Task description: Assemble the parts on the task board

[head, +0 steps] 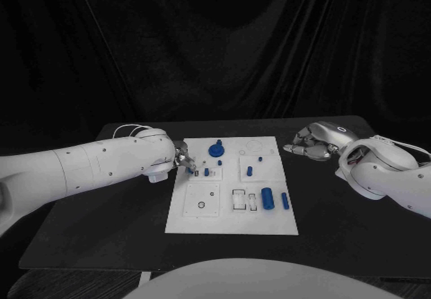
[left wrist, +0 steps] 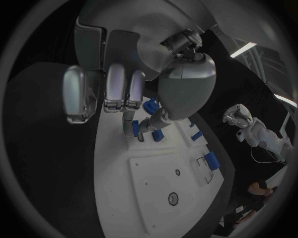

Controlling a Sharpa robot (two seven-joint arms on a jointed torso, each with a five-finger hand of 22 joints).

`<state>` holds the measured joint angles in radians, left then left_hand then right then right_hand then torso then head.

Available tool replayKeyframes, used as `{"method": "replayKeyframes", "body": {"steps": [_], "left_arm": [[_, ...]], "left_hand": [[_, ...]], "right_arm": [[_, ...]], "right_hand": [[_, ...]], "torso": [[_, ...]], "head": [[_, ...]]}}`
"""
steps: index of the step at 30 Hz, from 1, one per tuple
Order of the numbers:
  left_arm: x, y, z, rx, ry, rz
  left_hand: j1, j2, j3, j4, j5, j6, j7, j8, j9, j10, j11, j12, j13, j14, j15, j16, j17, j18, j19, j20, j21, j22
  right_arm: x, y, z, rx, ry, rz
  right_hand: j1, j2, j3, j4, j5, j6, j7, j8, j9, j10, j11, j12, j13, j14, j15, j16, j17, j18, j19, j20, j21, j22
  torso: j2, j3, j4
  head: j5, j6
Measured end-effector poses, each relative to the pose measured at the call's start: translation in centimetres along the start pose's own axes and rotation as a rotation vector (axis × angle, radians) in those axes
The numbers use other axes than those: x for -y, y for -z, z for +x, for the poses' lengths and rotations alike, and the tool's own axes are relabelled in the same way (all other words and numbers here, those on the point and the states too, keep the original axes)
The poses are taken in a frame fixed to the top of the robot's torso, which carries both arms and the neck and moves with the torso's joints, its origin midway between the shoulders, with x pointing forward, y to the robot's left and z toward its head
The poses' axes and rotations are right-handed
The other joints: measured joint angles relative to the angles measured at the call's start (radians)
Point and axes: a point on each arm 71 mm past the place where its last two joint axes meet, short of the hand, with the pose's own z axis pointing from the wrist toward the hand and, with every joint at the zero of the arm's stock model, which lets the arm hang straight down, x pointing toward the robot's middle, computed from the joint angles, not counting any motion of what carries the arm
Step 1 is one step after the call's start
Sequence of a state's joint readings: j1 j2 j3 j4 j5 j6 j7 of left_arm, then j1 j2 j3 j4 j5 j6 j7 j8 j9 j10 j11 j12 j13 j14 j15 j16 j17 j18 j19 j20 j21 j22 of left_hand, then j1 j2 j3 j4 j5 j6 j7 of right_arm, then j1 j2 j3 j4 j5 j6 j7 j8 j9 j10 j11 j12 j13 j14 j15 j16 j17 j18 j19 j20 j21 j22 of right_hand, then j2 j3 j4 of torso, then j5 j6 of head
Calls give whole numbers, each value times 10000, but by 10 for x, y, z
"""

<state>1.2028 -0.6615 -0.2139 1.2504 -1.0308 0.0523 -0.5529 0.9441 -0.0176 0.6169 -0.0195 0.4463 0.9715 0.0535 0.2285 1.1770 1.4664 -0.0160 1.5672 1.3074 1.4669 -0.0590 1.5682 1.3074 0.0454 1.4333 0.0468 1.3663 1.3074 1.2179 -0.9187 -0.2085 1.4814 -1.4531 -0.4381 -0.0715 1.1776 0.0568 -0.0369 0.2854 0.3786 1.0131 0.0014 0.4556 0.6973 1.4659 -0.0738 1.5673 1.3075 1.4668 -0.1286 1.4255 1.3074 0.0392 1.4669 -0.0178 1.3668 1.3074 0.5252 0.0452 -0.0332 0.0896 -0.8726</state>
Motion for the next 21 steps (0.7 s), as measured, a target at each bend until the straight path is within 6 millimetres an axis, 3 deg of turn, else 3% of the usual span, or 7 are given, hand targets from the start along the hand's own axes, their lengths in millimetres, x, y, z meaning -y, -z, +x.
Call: {"method": "replayKeyframes", "body": {"steps": [21], "left_arm": [[4, -5, 6, -66, 36, 169]], "left_hand": [[59, 50, -2, 1, -15, -11, 20, 39, 33, 0, 0, 0, 0, 0, 0, 0, 0, 0, 0, 0, -38, -1]], "right_arm": [[0, 0, 0, -9, -7, 5]], "right_hand": [[0, 0, 0, 0, 0, 0, 0, 1, 1, 0, 0, 0, -1, 0, 0, 0, 0, -1, 0, 0, 0, -1]], "torso": [[1, 0, -1]], "head": [[-7, 0]]}}
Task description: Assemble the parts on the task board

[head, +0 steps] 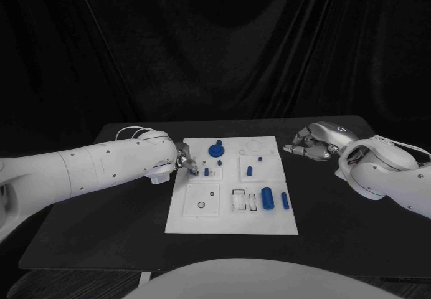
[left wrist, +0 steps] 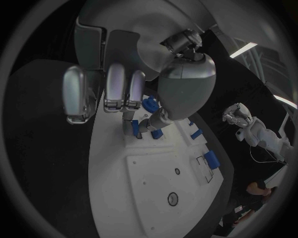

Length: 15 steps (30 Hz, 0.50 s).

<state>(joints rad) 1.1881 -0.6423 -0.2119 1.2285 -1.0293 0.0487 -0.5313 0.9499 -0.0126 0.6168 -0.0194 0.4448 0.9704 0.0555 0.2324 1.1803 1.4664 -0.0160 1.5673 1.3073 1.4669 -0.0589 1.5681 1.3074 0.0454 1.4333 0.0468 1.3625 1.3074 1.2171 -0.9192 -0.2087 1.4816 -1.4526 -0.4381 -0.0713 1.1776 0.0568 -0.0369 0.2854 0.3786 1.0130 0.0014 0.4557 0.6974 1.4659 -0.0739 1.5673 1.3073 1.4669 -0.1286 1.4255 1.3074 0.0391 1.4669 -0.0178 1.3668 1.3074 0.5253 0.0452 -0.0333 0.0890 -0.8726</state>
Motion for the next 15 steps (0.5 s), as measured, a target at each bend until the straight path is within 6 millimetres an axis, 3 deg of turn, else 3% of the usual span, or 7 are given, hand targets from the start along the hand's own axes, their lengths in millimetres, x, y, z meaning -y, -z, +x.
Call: {"method": "replayKeyframes", "body": {"steps": [15], "left_arm": [[2, -2, 0, 39, 26, 99]], "left_hand": [[0, 0, 29, -29, -5, 30, -4, 0, 4, 0, 0, 0, 0, 0, 0, 0, 0, 0, 0, 0, 0, -1]], "right_arm": [[0, 0, 0, 0, -2, 1]], "right_hand": [[0, 0, 0, 0, -39, 38, 37, 0, -1, 0, 0, 0, 3, 0, 0, -38, 0, 1, 0, 0, -55, 0]], "torso": [[-1, 0, -1]], "head": [[2, 0]]}}
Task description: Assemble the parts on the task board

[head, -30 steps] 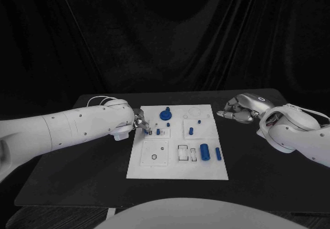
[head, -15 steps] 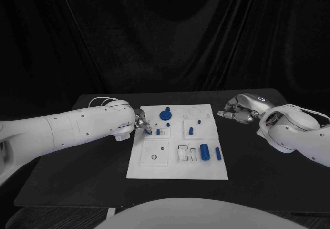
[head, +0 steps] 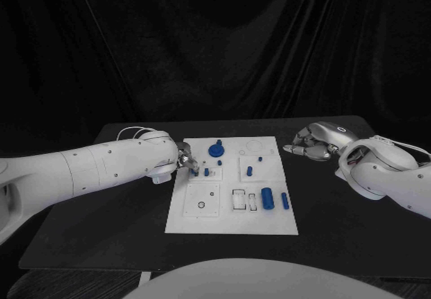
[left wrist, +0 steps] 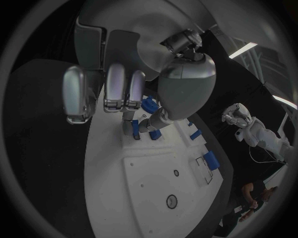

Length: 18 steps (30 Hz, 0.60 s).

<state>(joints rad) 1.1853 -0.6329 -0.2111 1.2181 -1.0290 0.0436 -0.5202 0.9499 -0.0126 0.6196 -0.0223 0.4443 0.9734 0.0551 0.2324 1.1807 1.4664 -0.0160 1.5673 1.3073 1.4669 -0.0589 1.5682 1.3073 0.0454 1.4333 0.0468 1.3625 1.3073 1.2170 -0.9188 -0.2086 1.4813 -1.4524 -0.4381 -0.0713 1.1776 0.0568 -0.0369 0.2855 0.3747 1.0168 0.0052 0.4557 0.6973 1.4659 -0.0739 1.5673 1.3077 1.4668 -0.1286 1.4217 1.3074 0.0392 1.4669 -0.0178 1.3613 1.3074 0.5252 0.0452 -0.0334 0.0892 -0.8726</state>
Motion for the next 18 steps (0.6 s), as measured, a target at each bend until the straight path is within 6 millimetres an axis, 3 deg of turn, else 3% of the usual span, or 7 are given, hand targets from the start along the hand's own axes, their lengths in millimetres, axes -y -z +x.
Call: {"method": "replayKeyframes", "body": {"steps": [18], "left_arm": [[0, 0, 4, -126, -24, 34]], "left_hand": [[-7, -7, -1, 1, -57, -56, -48, -3, 11, 0, 0, 0, 0, 0, 0, 0, 0, 1, 0, 0, -51, 0]], "right_arm": [[0, -1, 1, -11, 3, 2]], "right_hand": [[0, 0, 29, 28, 0, 0, 0, 0, -5, 0, 0, 0, 2, 0, 0, 0, 0, -1, 0, 0, 0, -1]], "torso": [[0, 2, 2]], "head": [[26, -1]]}}
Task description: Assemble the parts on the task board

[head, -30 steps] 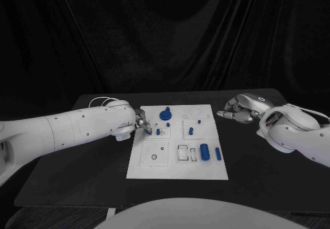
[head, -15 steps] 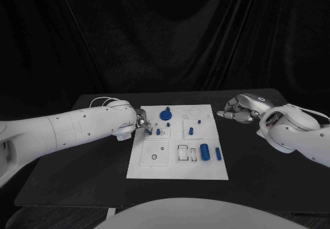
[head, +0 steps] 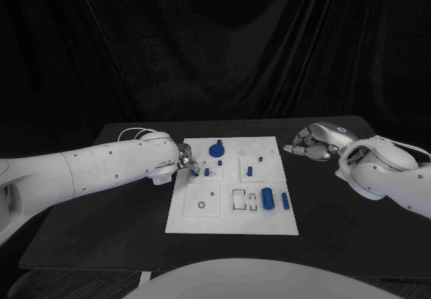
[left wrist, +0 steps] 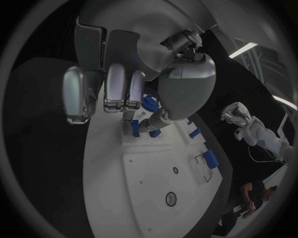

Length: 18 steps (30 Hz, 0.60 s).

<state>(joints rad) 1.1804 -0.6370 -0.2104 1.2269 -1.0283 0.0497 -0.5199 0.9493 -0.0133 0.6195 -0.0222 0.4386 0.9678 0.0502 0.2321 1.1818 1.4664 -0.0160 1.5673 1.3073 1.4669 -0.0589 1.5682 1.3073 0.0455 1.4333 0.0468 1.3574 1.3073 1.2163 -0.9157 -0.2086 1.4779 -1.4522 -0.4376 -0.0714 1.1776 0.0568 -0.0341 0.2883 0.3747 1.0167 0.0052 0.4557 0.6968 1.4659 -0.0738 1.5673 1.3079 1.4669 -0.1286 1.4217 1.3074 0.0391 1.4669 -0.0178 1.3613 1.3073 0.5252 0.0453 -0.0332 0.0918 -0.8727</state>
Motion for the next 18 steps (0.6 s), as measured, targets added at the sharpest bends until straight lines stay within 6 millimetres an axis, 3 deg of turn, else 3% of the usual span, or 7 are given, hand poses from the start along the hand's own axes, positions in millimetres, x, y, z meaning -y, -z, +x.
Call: {"method": "replayKeyframes", "body": {"steps": [18], "left_arm": [[-1, 0, 1, -85, 5, 41]], "left_hand": [[9, 9, -25, -31, -52, -30, 35, 43, 32, 0, 0, 0, 0, 0, 0, 0, 8, -2, -75, -1, -39, 7]], "right_arm": [[0, -1, 2, -41, 0, 0]], "right_hand": [[40, 40, -1, 0, 0, 0, 0, -49, 1, 0, 0, 0, -2, 0, 0, 0, 0, 0, 0, 0, 0, 7]], "torso": [[-4, 0, 3]], "head": [[12, 0]]}}
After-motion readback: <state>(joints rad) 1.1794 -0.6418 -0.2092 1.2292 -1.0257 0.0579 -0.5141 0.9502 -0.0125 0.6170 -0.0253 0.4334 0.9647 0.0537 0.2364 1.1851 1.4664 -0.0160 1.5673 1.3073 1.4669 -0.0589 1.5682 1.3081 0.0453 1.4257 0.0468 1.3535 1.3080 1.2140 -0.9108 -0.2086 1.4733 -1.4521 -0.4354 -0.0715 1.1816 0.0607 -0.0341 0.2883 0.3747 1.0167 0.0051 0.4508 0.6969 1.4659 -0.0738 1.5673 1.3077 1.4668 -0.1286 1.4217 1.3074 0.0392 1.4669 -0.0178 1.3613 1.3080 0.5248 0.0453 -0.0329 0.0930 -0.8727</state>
